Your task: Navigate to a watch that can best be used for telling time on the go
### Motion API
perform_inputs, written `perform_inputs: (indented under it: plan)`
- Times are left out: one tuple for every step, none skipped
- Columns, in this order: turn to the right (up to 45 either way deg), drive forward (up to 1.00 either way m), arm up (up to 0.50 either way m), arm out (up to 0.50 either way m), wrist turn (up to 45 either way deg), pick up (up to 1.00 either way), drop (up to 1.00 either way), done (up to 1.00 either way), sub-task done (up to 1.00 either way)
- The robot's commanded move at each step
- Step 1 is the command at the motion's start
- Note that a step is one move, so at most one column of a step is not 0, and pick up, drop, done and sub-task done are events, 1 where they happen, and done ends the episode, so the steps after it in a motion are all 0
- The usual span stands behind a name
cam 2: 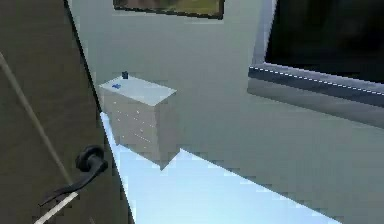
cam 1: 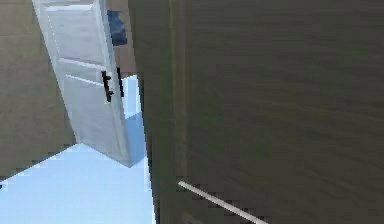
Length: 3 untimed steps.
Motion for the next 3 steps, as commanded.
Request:
perform_inputs:
  plan:
    - [45.0,0.00,0.00,0.00,0.0,0.00,0.00,0.00,0.00]
    - [45.0,0.00,0.00,0.00,0.0,0.00,0.00,0.00,0.00]
    - [6.0,0.00,0.00,0.00,0.0,0.00,0.00,0.00,0.00]
